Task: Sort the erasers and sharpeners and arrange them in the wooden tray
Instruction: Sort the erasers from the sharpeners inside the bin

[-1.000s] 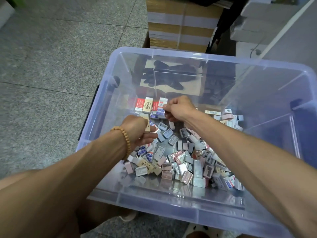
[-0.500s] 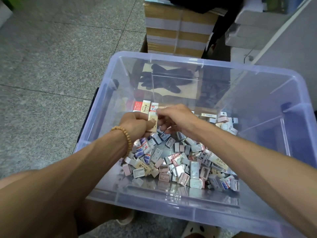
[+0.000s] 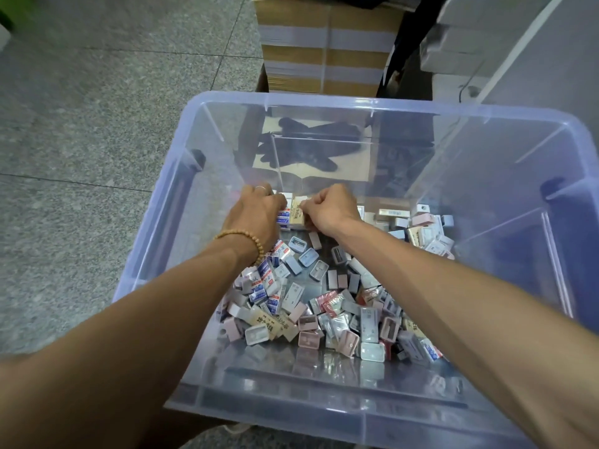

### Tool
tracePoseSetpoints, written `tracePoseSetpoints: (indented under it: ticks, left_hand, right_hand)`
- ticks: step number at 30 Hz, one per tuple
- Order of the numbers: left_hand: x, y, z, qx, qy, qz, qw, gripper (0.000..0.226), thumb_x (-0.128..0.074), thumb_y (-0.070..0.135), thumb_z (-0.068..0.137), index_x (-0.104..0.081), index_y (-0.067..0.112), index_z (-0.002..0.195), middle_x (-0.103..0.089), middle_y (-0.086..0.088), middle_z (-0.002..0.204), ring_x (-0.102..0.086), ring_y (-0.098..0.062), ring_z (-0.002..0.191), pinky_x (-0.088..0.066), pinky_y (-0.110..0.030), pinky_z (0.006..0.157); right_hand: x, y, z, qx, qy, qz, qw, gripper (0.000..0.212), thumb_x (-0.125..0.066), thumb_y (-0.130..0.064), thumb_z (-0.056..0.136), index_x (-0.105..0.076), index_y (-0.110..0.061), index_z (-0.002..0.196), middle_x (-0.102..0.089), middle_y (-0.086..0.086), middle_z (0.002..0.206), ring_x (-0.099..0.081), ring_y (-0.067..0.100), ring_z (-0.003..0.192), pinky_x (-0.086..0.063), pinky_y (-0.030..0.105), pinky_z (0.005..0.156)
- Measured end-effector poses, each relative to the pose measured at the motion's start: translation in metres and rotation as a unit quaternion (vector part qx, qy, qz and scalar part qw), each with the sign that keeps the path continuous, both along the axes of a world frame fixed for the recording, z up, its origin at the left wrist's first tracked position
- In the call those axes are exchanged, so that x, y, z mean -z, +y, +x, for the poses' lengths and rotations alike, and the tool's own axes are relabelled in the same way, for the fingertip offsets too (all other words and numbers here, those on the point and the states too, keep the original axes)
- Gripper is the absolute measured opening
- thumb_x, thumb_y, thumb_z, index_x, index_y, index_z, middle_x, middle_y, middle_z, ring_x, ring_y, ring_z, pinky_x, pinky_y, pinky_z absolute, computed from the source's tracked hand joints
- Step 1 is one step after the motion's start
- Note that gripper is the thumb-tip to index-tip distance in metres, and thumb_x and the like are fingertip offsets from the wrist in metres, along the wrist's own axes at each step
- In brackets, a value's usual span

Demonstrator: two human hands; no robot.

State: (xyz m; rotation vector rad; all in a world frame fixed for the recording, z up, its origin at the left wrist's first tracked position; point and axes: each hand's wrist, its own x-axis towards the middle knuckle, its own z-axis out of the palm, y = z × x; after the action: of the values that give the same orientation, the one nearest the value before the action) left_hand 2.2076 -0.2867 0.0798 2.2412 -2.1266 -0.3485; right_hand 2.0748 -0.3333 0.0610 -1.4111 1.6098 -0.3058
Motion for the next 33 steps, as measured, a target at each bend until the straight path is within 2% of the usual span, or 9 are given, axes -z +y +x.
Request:
tracePoseSetpoints:
  ticks: [3,5,7,10,16,21,27,31,33]
  left_hand:
    - [0.006,-0.002,0.0,0.007,-0.02,-0.013,1.0,0.034,-0.067,0.002,0.086,-0.063,0.009,0.119,-0.057,-0.01,0.115,-0.046,-0.029,0.107,-0.047,-0.034,0.085]
    - [0.009,-0.001,-0.001,0.014,-0.034,-0.02,0.999,0.035,-0.068,0.006,0.086,-0.062,0.009,0.12,-0.058,-0.01,0.114,-0.046,-0.028,0.105,-0.048,-0.033,0.084]
    - [0.012,-0.001,-0.001,0.013,-0.04,-0.023,0.999,0.036,-0.07,0.008,0.085,-0.061,0.009,0.12,-0.058,-0.01,0.113,-0.046,-0.027,0.103,-0.048,-0.033,0.082]
    - [0.014,-0.002,0.0,0.01,-0.051,-0.029,0.998,0.034,-0.069,0.005,0.086,-0.061,0.01,0.119,-0.056,-0.009,0.112,-0.046,-0.026,0.101,-0.047,-0.032,0.079]
    - [0.016,-0.003,0.001,0.011,-0.07,-0.04,0.997,0.034,-0.067,0.01,0.088,-0.06,0.008,0.121,-0.055,-0.011,0.112,-0.047,-0.027,0.1,-0.046,-0.034,0.078]
    - [0.013,-0.005,0.002,0.011,-0.064,-0.01,0.998,0.037,-0.071,0.013,0.085,-0.062,0.008,0.121,-0.055,-0.01,0.112,-0.047,-0.026,0.102,-0.05,-0.035,0.083]
    - [-0.009,0.005,-0.013,-0.001,-0.02,0.017,1.0,0.033,-0.065,0.027,0.086,-0.061,0.014,0.116,-0.057,-0.007,0.108,-0.053,-0.026,0.102,-0.051,-0.039,0.076]
    - [-0.018,0.025,-0.048,0.113,0.126,0.123,0.978,0.026,-0.064,0.032,0.086,-0.062,0.019,0.109,-0.063,0.0,0.1,-0.056,-0.017,0.086,-0.043,-0.027,0.071]
    - [-0.015,0.035,-0.067,0.212,0.131,0.207,0.946,0.038,-0.067,0.038,0.086,-0.058,0.02,0.118,-0.062,0.001,0.105,-0.055,-0.015,0.092,-0.041,-0.024,0.075]
  right_hand:
    - [0.003,0.009,-0.007,-0.05,0.047,-0.096,0.993,0.02,-0.073,-0.026,0.088,-0.069,-0.007,0.094,-0.072,0.006,0.089,-0.064,0.025,0.086,-0.053,0.035,0.077]
    - [0.004,0.018,-0.017,-0.162,0.095,-0.178,0.966,0.029,-0.076,-0.026,0.085,-0.064,-0.014,0.108,-0.067,-0.001,0.096,-0.059,0.021,0.088,-0.046,0.032,0.073]
    - [0.009,0.018,-0.021,-0.244,0.111,-0.217,0.939,0.027,-0.077,-0.022,0.084,-0.063,-0.014,0.105,-0.063,0.0,0.097,-0.058,0.021,0.088,-0.047,0.033,0.073]
    - [0.017,0.012,-0.015,-0.248,0.118,-0.259,0.926,0.017,-0.075,-0.019,0.083,-0.066,-0.012,0.095,-0.061,0.002,0.091,-0.059,0.024,0.082,-0.048,0.036,0.071]
    - [0.026,0.01,-0.01,-0.248,0.132,-0.297,0.913,0.024,-0.078,-0.028,0.083,-0.067,-0.011,0.097,-0.062,0.003,0.091,-0.056,0.022,0.076,-0.039,0.032,0.066]
    - [0.007,0.003,-0.016,-0.298,0.133,-0.224,0.918,0.028,-0.077,-0.027,0.083,-0.067,-0.015,0.106,-0.061,0.0,0.096,-0.057,0.021,0.086,-0.036,0.028,0.07]
    - [-0.033,0.004,-0.055,-0.359,0.145,-0.107,0.916,0.023,-0.073,-0.031,0.086,-0.07,-0.019,0.106,-0.072,-0.002,0.097,-0.067,0.018,0.088,-0.054,0.032,0.076]
    - [-0.056,0.02,-0.088,-0.359,0.181,-0.074,0.913,0.011,-0.072,-0.031,0.084,-0.074,-0.02,0.087,-0.072,-0.005,0.081,-0.066,0.015,0.077,-0.056,0.037,0.076]
    - [-0.064,0.032,-0.105,-0.375,0.197,-0.017,0.906,0.006,-0.075,-0.024,0.083,-0.075,-0.02,0.088,-0.071,-0.008,0.081,-0.065,0.012,0.077,-0.056,0.033,0.077]
